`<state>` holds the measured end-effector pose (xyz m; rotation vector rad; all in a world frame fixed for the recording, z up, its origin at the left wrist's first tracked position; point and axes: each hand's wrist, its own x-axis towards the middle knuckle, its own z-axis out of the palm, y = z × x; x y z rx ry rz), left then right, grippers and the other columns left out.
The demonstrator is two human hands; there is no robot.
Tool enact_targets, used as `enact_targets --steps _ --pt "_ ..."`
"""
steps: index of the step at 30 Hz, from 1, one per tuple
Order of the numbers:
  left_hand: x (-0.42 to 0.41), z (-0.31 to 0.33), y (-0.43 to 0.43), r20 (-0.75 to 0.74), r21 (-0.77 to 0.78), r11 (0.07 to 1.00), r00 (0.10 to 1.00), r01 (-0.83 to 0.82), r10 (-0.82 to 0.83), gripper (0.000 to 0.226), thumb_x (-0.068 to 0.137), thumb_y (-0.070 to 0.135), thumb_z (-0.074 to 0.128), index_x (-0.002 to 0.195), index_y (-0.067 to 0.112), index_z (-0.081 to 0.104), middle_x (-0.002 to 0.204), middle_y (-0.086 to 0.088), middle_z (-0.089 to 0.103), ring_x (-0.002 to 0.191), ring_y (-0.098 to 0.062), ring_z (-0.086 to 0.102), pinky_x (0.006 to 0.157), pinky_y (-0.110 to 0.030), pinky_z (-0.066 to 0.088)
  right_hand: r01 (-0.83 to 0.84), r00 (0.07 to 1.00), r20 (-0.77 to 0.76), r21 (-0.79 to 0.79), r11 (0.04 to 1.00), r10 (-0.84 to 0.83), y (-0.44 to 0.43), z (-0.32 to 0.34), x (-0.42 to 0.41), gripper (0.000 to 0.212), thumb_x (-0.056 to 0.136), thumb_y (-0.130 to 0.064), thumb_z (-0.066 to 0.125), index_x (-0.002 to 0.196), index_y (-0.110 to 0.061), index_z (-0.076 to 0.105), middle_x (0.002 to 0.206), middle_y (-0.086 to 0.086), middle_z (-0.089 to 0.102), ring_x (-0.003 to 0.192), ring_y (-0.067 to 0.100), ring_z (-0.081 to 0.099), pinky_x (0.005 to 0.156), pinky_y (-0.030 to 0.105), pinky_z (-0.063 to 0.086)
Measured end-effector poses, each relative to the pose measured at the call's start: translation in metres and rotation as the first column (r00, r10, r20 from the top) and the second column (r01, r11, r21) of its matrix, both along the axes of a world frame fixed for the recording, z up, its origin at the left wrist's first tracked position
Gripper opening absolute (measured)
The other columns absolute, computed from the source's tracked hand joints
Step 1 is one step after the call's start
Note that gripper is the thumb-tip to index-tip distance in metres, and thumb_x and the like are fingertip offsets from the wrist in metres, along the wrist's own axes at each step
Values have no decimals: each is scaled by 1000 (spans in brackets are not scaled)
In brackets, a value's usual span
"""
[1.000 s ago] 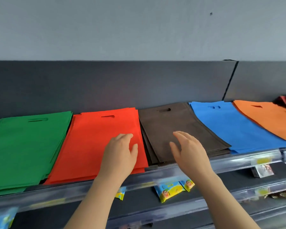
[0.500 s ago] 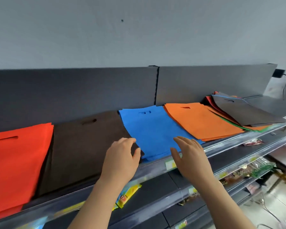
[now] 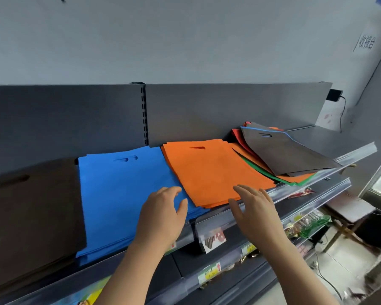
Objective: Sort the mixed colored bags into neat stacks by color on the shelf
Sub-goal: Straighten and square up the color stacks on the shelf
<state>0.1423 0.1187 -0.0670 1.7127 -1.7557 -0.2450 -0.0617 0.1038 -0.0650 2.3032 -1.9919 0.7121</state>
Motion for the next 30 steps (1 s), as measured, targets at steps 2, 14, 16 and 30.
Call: enact_targets --steps 2,14,16,30 --pt "-13 -1 -23 9 8 1000 1000 22 -22 42 96 39 47 135 23 50 134 7 53 122 -12 47 99 -26 40 16 1000 9 -6 1000 -16 -21 0 -13 44 96 -35 49 135 -17 50 139 -1 51 132 16 43 117 38 20" --pt "-95 13 -143 27 3 995 995 96 -96 40 96 38 48 133 22 53 131 7 54 120 -12 49 95 -24 40 82 997 13 -41 996 -82 -129 5 -92 37 94 -33 53 125 -15 59 129 -2 59 124 16 51 116 42 22" --pt "-112 12 -157 28 12 994 994 106 -106 40 96 37 48 132 22 54 130 6 55 119 -12 50 94 -24 41 83 996 -7 -25 996 -84 -144 2 -110 36 94 -33 51 124 -16 59 130 -3 58 123 16 50 115 41 23" --pt "-266 -10 -250 -17 160 987 999 31 -28 40 95 31 51 131 13 53 123 -4 58 111 -18 55 92 -29 45 183 976 -140 132 974 -165 -263 -18 -279 28 92 -40 45 90 -15 57 100 0 62 101 24 57 88 32 40"
